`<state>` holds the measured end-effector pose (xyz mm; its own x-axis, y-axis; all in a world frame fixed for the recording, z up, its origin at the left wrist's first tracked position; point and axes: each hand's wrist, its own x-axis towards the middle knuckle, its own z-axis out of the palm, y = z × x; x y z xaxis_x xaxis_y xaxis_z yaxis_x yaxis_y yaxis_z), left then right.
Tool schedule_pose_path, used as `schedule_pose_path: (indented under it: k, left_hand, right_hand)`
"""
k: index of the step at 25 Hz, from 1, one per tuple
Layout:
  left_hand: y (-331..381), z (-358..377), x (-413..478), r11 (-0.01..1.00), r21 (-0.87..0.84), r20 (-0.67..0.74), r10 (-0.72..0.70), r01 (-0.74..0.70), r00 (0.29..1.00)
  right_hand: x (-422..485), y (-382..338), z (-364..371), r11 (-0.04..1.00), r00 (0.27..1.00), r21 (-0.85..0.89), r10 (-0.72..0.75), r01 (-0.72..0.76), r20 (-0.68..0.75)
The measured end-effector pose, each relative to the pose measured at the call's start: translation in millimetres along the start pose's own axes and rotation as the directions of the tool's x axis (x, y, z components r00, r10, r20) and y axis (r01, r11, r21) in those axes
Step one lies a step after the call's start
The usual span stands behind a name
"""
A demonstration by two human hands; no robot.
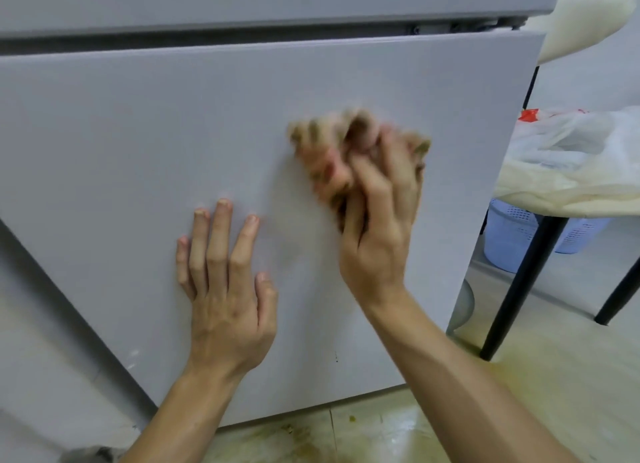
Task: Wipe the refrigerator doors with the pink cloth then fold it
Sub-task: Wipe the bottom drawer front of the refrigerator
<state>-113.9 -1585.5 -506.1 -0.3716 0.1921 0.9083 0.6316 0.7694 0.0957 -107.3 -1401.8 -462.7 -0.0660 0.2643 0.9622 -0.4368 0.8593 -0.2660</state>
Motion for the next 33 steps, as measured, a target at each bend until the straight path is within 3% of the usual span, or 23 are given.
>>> schedule_pose_path:
  k: [3, 7, 8, 10, 13, 16, 18, 20, 23, 25, 27, 28, 30, 31, 33]
  left_hand:
    - [-9, -4, -9, 1.0, -0.019, 0.027, -0.015, 0.015, 1.0]
    - [-21, -8, -18, 1.0, -0.001, 0.068, 0.01, -0.01, 0.998]
    - [-22, -9, -18, 1.0, -0.002, 0.069, 0.018, -0.018, 0.997]
    - [-23, -10, -17, 1.0, -0.007, 0.067, 0.018, -0.017, 0.998]
    - [-26, -13, -15, 1.0, -0.013, 0.025, -0.014, 0.015, 1.0]
    - [-41, -20, -11, 0.998, -0.009, -0.031, -0.058, 0.058, 0.998]
    - [-54, -27, -10, 0.996, -0.008, -0.049, -0.09, 0.09, 0.995]
    - [-63, -32, -10, 0.993, -0.025, -0.056, -0.114, 0.113, 0.992]
    - [-73, -38, -15, 0.994, -0.031, -0.038, -0.103, 0.102, 0.994]
    - [-77, -41, -17, 0.997, -0.025, -0.018, -0.079, 0.079, 0.997]
    - [-78, -43, -16, 0.997, -0.022, -0.016, -0.078, 0.078, 0.997]
    - [-78, -46, -16, 0.996, -0.019, -0.022, -0.091, 0.091, 0.996]
    - [-82, -49, -13, 0.993, -0.019, -0.044, -0.119, 0.118, 0.992]
    - [-86, -51, -11, 0.991, -0.015, -0.052, -0.134, 0.133, 0.99]
    - [-93, -56, -11, 0.986, -0.008, -0.049, -0.166, 0.166, 0.985]
  right_hand:
    - [-97, 16, -16, 0.97, 0.933, -0.013, -0.229, 0.242, 0.277]
    - [-150, 38, -45, 0.932, 0.796, -0.01, -0.304, 0.362, 0.524]
    - [-139, 36, -45, 0.927, 0.794, -0.014, -0.313, 0.375, 0.52]
    - [-99, 24, -38, 0.928, 0.861, -0.089, -0.297, 0.363, 0.413]
    - [-20, -11, -14, 0.955, 0.974, -0.207, -0.19, 0.212, 0.122]
    - [24, -43, 13, 0.992, 0.996, -0.12, -0.051, 0.042, -0.071]
    - [16, -55, 25, 0.999, 0.997, -0.043, -0.019, 0.016, -0.072]
    - [-24, -55, 28, 0.987, 0.986, -0.024, -0.156, 0.158, 0.055]
    - [-111, -34, 19, 0.915, 0.832, 0.097, -0.398, 0.392, 0.387]
    - [-151, -23, 10, 0.889, 0.708, 0.146, -0.438, 0.435, 0.554]
    - [-151, -25, 6, 0.873, 0.642, 0.147, -0.446, 0.464, 0.624]
    - [-134, -31, 7, 0.875, 0.66, 0.144, -0.449, 0.463, 0.603]
    - [-80, -52, 16, 0.912, 0.815, 0.102, -0.403, 0.398, 0.417]
    - [-48, -63, 24, 0.943, 0.898, 0.077, -0.331, 0.323, 0.289]
    - [4, -87, 41, 0.989, 0.985, 0.068, -0.135, 0.128, 0.108]
